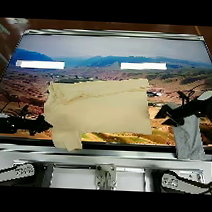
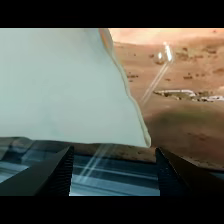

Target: Fold the shirts.

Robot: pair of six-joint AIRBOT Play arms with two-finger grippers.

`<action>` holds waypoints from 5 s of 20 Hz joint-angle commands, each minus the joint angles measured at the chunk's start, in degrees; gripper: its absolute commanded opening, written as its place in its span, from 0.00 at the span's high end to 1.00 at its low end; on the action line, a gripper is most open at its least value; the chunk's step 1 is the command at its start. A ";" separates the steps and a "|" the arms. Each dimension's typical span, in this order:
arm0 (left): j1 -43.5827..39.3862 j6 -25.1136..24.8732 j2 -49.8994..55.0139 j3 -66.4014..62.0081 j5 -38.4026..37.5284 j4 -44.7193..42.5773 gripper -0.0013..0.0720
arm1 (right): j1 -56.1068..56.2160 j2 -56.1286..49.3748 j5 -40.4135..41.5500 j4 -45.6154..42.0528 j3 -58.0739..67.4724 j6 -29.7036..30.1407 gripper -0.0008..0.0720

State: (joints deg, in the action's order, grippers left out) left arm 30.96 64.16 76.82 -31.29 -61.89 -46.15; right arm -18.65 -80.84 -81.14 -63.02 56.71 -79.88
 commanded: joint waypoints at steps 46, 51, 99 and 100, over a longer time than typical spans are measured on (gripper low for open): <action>-0.63 19.04 -40.85 -77.83 -29.49 -11.02 0.93 | 7.76 39.36 -4.94 -21.62 48.78 0.59 0.91; -0.63 13.77 -39.50 -50.10 -26.95 -11.06 0.93 | 7.76 28.50 -5.09 -18.84 27.85 -0.76 0.91; -16.35 19.52 17.75 -52.02 -29.62 -20.55 0.33 | 7.32 -10.56 10.95 -11.56 23.63 -1.99 0.19; -15.13 19.23 14.64 -50.16 -30.99 -20.57 0.33 | 5.09 -8.87 5.77 -13.86 23.63 -1.95 0.19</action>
State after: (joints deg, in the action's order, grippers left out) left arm 13.02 83.20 96.71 -82.74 -87.68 -66.54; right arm -9.93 -93.91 -64.36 -72.07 79.68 -82.46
